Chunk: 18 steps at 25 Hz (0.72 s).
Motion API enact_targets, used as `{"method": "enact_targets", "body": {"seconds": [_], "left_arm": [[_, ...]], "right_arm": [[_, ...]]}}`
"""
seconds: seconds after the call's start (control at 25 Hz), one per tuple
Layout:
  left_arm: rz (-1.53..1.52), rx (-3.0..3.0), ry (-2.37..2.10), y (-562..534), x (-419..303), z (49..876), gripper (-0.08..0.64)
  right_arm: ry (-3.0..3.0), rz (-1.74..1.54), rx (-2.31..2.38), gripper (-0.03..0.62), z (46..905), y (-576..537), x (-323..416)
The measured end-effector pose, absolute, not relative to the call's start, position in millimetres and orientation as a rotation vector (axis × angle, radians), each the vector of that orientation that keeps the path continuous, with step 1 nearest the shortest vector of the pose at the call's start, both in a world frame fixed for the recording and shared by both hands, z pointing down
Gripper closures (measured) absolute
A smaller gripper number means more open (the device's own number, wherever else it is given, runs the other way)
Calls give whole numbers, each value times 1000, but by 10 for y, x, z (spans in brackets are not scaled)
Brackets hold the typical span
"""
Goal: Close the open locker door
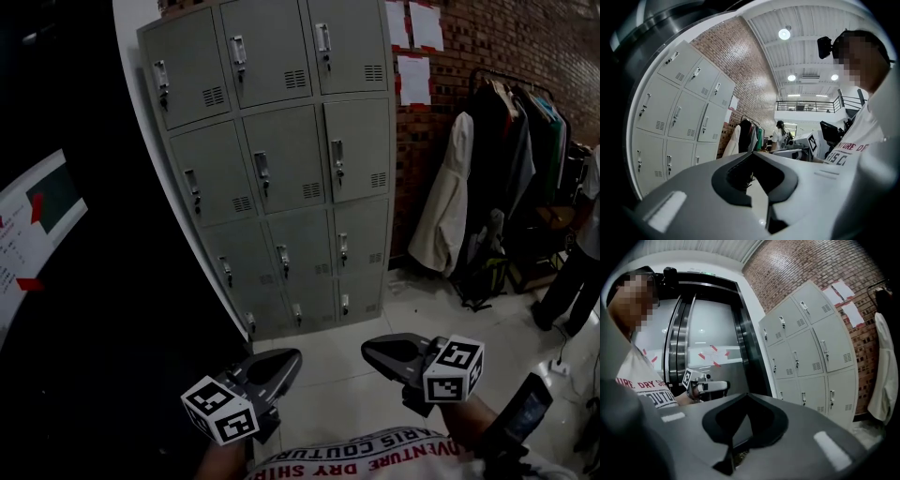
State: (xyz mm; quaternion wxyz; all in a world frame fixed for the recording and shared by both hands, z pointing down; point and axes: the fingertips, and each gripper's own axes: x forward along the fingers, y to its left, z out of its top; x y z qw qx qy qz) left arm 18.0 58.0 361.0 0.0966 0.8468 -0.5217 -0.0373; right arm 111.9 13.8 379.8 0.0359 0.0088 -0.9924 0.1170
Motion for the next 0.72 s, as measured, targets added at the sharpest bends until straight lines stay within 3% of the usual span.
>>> {"method": "enact_targets", "body": {"seconds": [0.72], "left_arm": [[-70, 2576, -1522, 540, 341, 3517, 554]], "right_arm": [[-3084, 348, 27, 598, 3746, 115, 1115]]}}
